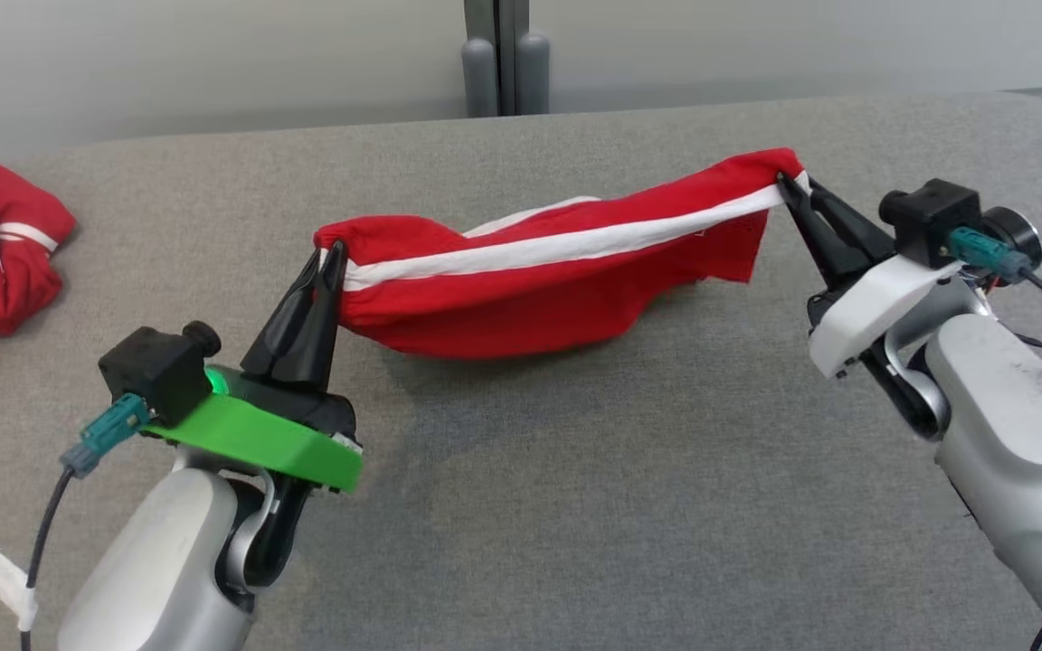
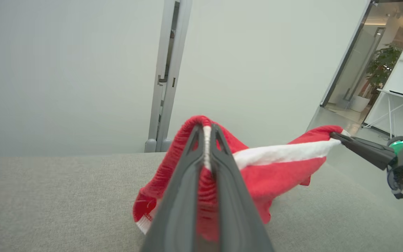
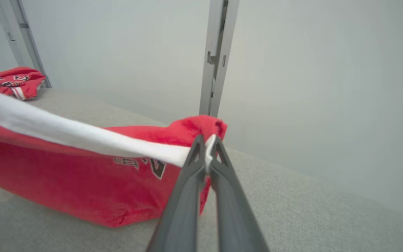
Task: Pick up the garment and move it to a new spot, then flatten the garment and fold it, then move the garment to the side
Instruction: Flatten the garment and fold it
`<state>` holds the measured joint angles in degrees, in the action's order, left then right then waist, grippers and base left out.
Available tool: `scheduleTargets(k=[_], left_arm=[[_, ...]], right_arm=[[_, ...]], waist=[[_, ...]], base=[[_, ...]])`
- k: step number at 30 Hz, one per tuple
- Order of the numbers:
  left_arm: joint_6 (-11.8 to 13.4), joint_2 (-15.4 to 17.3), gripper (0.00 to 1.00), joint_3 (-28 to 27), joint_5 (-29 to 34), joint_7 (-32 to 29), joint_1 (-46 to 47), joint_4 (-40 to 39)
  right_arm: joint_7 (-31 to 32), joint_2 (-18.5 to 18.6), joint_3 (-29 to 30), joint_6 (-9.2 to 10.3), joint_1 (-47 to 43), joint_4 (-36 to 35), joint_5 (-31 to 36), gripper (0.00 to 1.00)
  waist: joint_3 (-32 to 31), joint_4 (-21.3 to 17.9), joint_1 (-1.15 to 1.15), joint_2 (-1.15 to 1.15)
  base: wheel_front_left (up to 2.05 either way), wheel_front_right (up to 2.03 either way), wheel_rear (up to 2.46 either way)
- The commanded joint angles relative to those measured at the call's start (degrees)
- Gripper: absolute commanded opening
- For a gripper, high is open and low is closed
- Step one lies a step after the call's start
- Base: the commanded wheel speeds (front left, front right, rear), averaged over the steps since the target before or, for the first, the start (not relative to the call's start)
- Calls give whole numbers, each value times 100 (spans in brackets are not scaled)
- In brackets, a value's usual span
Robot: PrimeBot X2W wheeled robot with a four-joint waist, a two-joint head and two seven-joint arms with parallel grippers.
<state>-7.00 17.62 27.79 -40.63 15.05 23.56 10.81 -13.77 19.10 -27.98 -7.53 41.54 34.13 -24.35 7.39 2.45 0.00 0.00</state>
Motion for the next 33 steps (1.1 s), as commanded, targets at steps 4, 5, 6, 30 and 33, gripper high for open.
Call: scheduleTargets(k=[4, 5, 6, 30, 33], left_arm=[[99, 328, 0, -141, 15, -121, -157, -866], [129, 398, 0, -176, 19, -188, -156, -1056], [180, 497, 0, -220, 27, -291, -140, -1306], [349, 1066, 0, -382, -410, -2112, 1415, -2409], [201, 947, 0, -323, -376, -2089, 2006, -1873]], right_arm=[[394, 354, 461, 8, -465, -1310, -197, 0], [492, 404, 604, 8, -558, -1602, -195, 0], [644, 448, 804, 7, -690, -1968, -175, 0], [2546, -264, 2226, 7, -926, -4917, 601, 0], [2333, -321, 2151, 7, -241, -4357, 708, 0]], waist=[[-625, -299, 0, 0], [-681, -323, 0, 0], [-734, -346, 0, 0], [275, -566, 0, 0], [529, -569, 0, 0]], base=[[0, 0, 0], [0, 0, 0], [0, 0, 0], [0, 0, 0], [0, 0, 0]])
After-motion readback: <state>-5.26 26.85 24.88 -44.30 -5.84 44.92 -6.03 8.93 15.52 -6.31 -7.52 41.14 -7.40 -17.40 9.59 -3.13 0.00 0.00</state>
